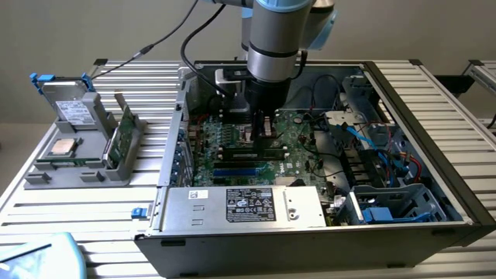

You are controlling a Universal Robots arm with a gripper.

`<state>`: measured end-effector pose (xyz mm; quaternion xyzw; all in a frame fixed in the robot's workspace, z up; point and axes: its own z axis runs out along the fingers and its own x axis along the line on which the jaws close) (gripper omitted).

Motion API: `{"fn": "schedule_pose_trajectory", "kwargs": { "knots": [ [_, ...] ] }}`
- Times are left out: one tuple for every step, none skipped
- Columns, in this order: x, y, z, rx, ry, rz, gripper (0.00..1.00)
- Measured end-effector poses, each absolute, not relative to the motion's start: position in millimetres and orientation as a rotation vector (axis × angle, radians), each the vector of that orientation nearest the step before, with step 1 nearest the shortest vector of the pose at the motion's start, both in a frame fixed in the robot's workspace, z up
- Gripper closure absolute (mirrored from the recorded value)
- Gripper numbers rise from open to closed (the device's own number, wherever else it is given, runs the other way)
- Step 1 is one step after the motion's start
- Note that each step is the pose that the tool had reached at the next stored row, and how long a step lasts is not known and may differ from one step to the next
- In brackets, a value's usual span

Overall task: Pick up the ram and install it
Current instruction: 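Insert the ram into the slot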

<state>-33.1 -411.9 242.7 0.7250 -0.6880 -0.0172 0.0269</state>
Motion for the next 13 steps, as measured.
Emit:
{"fn": "schedule_pose_trajectory", "kwargs": {
  "knots": [
    [-33.1,-411.9,242.7,2.24,-2.125,-0.053,0.56],
    [-33.1,-411.9,242.7,2.24,-2.125,-0.053,0.63],
    [-33.1,-411.9,242.7,2.24,-2.125,-0.053,0.69],
    [-33.1,-411.9,242.7,2.24,-2.125,-0.053,0.69],
    [-33.1,-411.9,242.7,2.24,-2.125,-0.053,0.81],
    [-33.1,-411.9,242.7,2.24,-2.125,-0.053,0.81],
    [-33.1,-411.9,242.7,2.24,-2.125,-0.053,0.87],
    [-33.1,-411.9,242.7,2.24,-2.125,-0.053,0.89],
    [-33.1,-411.9,242.7,2.24,-2.125,-0.053,0.89],
    [-33.1,-411.9,242.7,2.24,-2.125,-0.053,0.89],
    [-33.1,-411.9,242.7,2.24,-2.125,-0.053,0.89],
    [-33.1,-411.9,242.7,2.24,-2.125,-0.053,0.89],
    [-33.1,-411.9,242.7,2.24,-2.125,-0.053,0.89]
  ]
}}
